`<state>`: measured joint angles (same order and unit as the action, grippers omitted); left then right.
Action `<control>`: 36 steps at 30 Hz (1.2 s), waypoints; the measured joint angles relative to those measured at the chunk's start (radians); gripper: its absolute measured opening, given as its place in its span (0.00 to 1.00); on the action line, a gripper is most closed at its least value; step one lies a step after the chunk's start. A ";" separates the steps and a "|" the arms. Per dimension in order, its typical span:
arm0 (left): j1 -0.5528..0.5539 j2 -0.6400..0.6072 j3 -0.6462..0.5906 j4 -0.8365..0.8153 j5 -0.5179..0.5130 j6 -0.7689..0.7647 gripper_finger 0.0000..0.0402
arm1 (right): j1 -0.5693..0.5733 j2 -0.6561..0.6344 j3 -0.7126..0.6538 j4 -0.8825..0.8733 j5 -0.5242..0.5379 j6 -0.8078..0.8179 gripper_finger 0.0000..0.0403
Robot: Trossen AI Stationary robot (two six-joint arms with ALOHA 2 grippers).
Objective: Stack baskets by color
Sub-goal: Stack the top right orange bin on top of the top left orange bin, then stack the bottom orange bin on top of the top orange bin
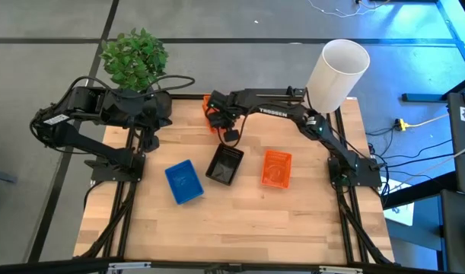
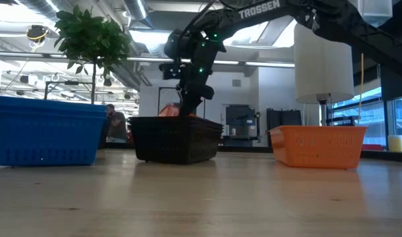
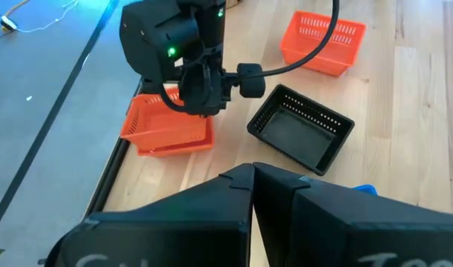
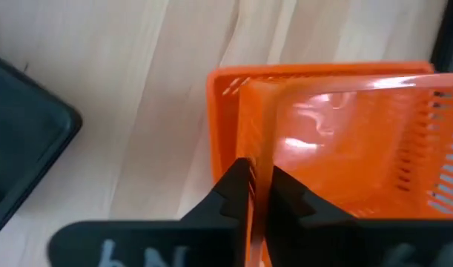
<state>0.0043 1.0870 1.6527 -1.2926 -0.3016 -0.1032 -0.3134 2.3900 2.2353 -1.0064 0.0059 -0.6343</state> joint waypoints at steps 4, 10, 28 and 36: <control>0.000 0.000 0.000 0.000 0.000 0.000 0.01 | 0.000 -0.001 0.000 0.033 0.000 0.000 0.11; 0.000 0.000 0.000 0.000 0.000 0.000 0.00 | 0.011 -0.001 0.000 0.041 0.030 0.000 0.18; 0.000 -0.001 0.000 -0.018 0.006 0.008 0.01 | 0.085 -0.119 0.092 -0.207 0.116 0.106 0.21; 0.000 -0.001 0.000 -0.019 0.007 0.008 0.01 | 0.065 -0.158 0.091 -0.575 -0.083 0.380 0.21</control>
<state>0.0040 1.0863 1.6527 -1.3113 -0.2941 -0.0956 -0.2486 2.2325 2.3264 -1.5812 -0.0775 -0.2545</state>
